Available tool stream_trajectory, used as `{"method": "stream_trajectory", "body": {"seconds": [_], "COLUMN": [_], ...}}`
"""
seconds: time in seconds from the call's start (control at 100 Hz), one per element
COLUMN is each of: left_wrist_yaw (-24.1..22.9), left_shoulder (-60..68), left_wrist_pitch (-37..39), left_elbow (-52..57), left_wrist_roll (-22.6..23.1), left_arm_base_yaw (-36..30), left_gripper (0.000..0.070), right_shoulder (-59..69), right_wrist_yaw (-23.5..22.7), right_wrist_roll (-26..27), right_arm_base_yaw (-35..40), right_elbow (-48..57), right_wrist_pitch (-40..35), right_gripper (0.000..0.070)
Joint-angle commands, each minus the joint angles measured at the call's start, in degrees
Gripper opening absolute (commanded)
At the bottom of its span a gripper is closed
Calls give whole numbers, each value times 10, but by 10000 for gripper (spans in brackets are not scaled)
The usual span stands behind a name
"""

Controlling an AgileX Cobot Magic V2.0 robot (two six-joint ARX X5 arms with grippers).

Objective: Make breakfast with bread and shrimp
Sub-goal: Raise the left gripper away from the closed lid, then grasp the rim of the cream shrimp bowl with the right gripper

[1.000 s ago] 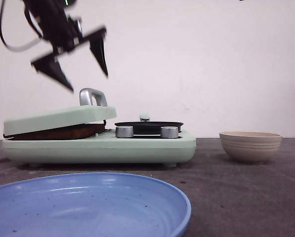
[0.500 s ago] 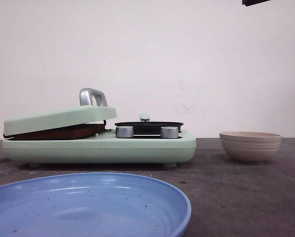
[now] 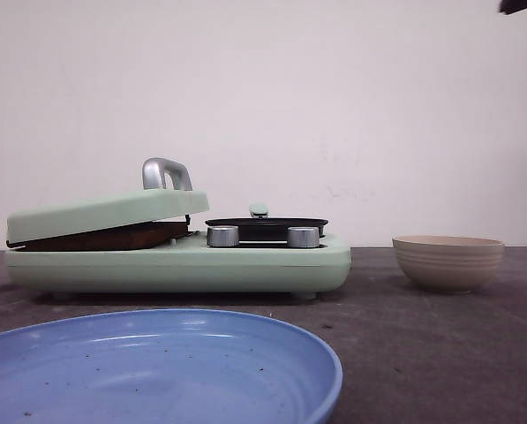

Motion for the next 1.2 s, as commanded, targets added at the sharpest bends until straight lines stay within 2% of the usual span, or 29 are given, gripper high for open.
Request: {"method": "stream_trajectory", "body": {"seconds": [0.0, 0.07, 0.15, 0.22, 0.27, 0.69, 0.84, 1.19], "left_wrist_yaw": [-31, -48, -51, -50, -49, -47, -47, -47], "left_shoulder": [-9, -23, -34, -41, -43, -45, -45, -46], "left_wrist_pitch": [2, 1, -1, -2, -4, -22, -24, -47], "left_elbow": [10, 10, 10, 10, 10, 10, 10, 10], "left_wrist_roll": [18, 18, 18, 18, 18, 18, 18, 15], "left_arm_base_yaw": [-3, -3, -3, -3, -3, -3, -3, -3], "left_gripper": [11, 11, 11, 11, 11, 11, 11, 11], "right_shoulder": [43, 88, 141, 185, 214, 375, 414, 474], "right_wrist_yaw": [-39, -79, -110, -113, -106, -82, -82, -81], "right_wrist_roll": [3, -7, -8, -9, -17, -37, -33, -3], "right_arm_base_yaw": [-34, -63, -80, -85, -85, -85, -85, -85], "right_elbow": [37, 70, 100, 119, 129, 133, 133, 133], "right_wrist_pitch": [-35, -67, -97, -117, -127, -111, -95, -79], "right_gripper": [6, 39, 176, 292, 320, 315, 183, 181]}}
